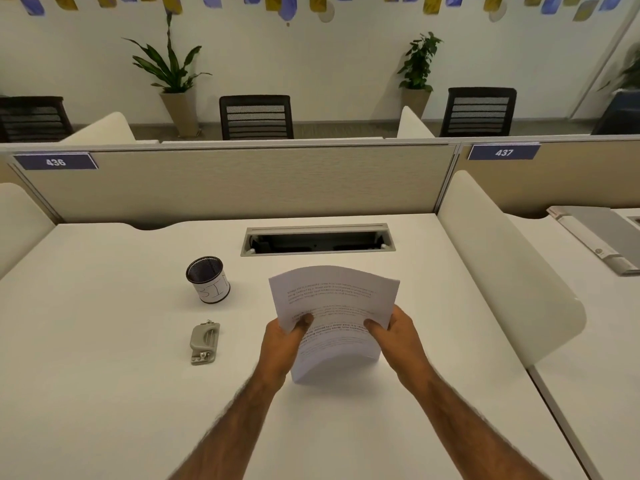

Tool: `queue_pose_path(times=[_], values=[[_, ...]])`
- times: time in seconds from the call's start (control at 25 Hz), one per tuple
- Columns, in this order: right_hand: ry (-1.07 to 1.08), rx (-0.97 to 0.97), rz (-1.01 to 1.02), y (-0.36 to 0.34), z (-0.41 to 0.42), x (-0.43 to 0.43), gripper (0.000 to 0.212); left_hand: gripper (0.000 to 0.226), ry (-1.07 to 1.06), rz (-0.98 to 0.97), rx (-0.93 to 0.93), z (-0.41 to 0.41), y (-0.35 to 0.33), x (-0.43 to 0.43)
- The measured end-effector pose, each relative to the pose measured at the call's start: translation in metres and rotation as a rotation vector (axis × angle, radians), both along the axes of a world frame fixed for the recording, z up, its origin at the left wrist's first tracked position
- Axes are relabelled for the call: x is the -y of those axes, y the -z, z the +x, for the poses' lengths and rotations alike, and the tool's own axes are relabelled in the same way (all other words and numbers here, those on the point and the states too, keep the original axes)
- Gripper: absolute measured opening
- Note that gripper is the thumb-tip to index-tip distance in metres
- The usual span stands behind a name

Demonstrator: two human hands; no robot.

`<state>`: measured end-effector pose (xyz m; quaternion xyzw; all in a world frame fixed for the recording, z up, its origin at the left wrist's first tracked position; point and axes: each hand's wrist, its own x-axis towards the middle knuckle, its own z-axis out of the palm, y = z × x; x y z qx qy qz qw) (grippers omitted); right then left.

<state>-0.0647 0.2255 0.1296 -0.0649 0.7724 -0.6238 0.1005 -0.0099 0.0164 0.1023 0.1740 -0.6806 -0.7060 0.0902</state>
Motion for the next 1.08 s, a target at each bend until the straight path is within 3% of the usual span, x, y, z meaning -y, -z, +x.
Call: queue_pose_path(times=[0.16,0.32,0.52,0.68,0.8,0.88,1.08], values=[[0.035,0.017,0.014,0.006,-0.002,-0.001,0.025,0.011,-0.031,0.052,-0.007,-0.004,0.002,0.004],[0.082,0.039,0.064,0.010,-0.007,-0.001,0.009,0.019,-0.050,0.181,0.036,-0.013,-0.004,0.015],[0.128,0.015,0.110,0.018,-0.010,0.005,0.011,0.021,0.007,0.162,0.195,-0.016,-0.001,0.034],[0.194,0.028,0.149,0.029,-0.012,0.009,0.015,0.021,-0.082,0.025,0.270,-0.007,0.015,0.062],[0.231,0.078,0.129,0.034,-0.014,0.004,0.015,0.017,-0.383,-0.437,0.345,0.009,0.035,0.112],[0.253,0.104,0.122,0.035,-0.014,0.000,0.015,0.022,-0.498,-0.619,0.462,0.021,0.048,0.146],[0.294,0.144,0.102,0.038,-0.009,-0.009,0.013,0.038,-0.568,-0.449,0.591,0.026,0.073,0.194]])
